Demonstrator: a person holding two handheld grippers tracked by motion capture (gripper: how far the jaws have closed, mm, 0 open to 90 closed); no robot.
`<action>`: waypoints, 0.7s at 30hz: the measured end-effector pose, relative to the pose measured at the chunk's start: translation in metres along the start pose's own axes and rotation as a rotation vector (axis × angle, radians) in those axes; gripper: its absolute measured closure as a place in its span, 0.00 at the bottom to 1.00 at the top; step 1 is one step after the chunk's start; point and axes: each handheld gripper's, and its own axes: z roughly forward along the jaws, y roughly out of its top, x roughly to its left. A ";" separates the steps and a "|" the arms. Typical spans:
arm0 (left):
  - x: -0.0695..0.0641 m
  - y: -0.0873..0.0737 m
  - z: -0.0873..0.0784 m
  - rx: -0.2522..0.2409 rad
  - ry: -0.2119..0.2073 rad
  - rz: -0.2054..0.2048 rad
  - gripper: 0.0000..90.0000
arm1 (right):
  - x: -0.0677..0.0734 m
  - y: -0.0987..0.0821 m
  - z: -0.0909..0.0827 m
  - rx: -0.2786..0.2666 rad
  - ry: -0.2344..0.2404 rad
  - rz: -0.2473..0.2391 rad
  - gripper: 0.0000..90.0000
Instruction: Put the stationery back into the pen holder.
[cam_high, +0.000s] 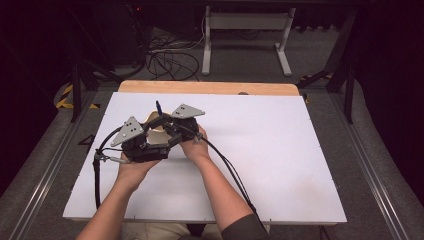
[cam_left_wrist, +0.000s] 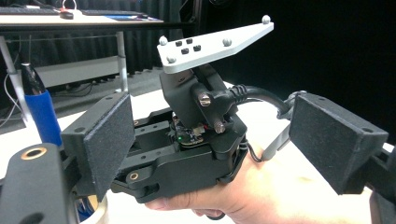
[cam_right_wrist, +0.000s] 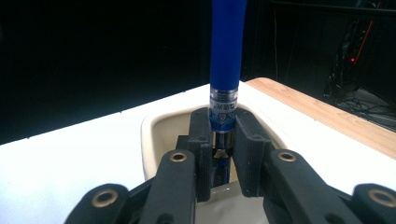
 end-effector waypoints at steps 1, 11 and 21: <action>0.000 0.000 0.000 -0.001 0.000 -0.001 0.17 | 0.000 0.000 0.000 0.001 -0.001 0.000 0.87; -0.001 -0.001 0.001 0.003 -0.002 -0.004 0.17 | 0.000 -0.002 0.001 0.010 -0.001 -0.001 0.87; 0.000 -0.001 0.001 0.002 0.002 -0.002 0.17 | -0.001 -0.002 0.002 0.016 -0.007 -0.009 0.87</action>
